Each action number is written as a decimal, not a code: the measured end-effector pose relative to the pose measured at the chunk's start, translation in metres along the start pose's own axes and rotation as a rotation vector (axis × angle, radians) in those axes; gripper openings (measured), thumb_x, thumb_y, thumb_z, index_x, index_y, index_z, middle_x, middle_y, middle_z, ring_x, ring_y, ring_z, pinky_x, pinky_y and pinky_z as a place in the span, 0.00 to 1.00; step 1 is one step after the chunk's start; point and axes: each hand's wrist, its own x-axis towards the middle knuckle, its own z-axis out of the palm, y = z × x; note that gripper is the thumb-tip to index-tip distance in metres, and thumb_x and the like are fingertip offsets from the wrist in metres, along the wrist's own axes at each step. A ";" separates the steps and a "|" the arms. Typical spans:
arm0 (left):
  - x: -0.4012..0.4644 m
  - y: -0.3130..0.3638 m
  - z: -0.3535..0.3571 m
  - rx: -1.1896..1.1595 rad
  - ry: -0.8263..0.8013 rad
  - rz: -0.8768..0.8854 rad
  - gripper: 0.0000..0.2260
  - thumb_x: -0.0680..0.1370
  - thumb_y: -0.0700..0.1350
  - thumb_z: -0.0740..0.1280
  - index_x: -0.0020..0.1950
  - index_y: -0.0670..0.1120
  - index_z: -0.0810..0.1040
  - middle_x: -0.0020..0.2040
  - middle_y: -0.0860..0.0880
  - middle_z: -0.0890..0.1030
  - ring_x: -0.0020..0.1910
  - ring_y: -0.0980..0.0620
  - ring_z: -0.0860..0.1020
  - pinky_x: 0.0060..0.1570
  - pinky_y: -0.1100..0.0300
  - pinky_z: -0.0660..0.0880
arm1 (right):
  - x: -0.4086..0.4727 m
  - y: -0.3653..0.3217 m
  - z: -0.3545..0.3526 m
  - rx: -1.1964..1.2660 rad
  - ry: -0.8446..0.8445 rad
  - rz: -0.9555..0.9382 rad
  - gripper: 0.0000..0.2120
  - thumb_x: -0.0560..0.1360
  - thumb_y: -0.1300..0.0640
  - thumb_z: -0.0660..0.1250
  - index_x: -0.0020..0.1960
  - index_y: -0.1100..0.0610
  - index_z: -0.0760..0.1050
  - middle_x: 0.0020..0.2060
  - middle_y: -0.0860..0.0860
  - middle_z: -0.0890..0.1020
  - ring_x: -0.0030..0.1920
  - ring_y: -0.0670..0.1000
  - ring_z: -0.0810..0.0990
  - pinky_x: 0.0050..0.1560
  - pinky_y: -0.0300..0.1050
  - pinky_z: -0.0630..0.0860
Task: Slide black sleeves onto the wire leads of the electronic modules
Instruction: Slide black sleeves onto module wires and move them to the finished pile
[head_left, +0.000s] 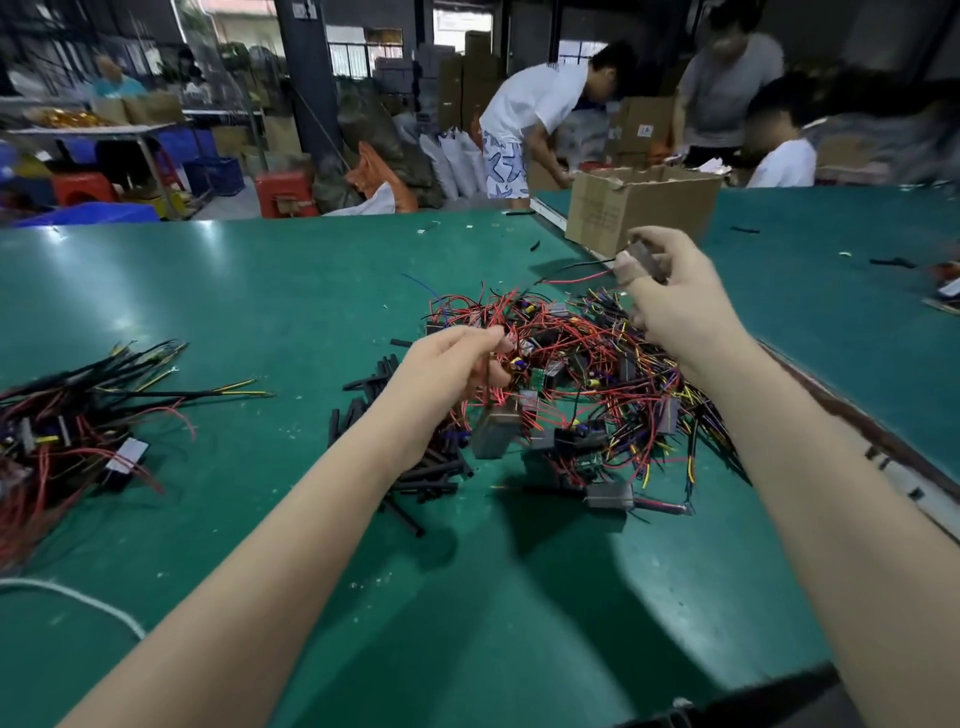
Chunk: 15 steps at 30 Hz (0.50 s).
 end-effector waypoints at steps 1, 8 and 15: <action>0.000 0.001 -0.001 -0.045 -0.012 -0.021 0.14 0.79 0.51 0.62 0.39 0.51 0.82 0.28 0.54 0.78 0.34 0.55 0.79 0.38 0.59 0.70 | -0.001 -0.002 -0.002 0.014 -0.002 0.021 0.17 0.80 0.54 0.62 0.68 0.54 0.68 0.45 0.43 0.73 0.37 0.42 0.72 0.36 0.35 0.68; -0.013 0.020 -0.005 -0.335 -0.157 0.033 0.12 0.77 0.52 0.64 0.38 0.48 0.79 0.24 0.55 0.66 0.24 0.59 0.67 0.27 0.69 0.66 | -0.023 -0.019 0.003 0.135 -0.235 0.122 0.10 0.79 0.48 0.63 0.59 0.48 0.70 0.46 0.49 0.76 0.23 0.42 0.66 0.21 0.33 0.63; -0.030 0.046 -0.043 -0.490 -0.066 0.049 0.13 0.82 0.48 0.56 0.40 0.47 0.72 0.25 0.55 0.62 0.21 0.60 0.56 0.20 0.68 0.51 | -0.040 -0.031 -0.003 0.322 -0.485 0.264 0.14 0.76 0.41 0.63 0.52 0.50 0.75 0.37 0.42 0.79 0.22 0.43 0.61 0.20 0.32 0.54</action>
